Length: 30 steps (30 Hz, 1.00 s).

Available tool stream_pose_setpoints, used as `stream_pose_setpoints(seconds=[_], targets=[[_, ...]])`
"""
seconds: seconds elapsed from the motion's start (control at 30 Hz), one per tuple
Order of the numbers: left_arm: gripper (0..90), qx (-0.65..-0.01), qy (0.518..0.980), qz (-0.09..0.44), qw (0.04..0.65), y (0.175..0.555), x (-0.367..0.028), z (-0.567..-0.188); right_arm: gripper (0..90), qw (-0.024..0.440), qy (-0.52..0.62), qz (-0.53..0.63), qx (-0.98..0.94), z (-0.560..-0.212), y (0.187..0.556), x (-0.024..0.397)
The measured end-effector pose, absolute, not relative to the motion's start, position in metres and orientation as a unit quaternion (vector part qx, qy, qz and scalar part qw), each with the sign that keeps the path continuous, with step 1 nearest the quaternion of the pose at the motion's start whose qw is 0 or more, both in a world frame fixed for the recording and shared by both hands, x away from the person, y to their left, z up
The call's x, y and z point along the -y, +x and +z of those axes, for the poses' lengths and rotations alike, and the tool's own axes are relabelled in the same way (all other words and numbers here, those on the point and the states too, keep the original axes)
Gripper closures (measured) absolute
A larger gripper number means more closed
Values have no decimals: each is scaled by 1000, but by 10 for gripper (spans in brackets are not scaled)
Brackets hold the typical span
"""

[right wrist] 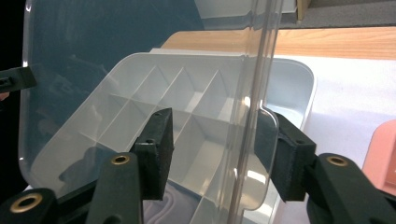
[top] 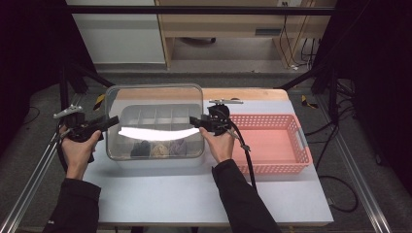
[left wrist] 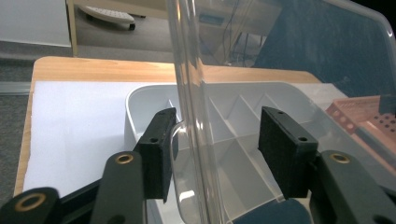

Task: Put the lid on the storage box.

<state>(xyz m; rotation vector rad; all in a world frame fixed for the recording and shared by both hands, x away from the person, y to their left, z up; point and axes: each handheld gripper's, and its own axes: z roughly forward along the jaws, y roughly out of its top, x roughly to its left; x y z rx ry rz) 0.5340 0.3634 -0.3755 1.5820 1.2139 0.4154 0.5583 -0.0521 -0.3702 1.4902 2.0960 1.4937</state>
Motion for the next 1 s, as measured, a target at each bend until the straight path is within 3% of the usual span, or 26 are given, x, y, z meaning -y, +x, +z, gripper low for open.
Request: stream_pose_setpoints(seconds=[1.0], targets=[[356, -531, 686, 142, 477, 566, -355, -398, 271, 111, 516, 464, -712, -398, 577, 35]])
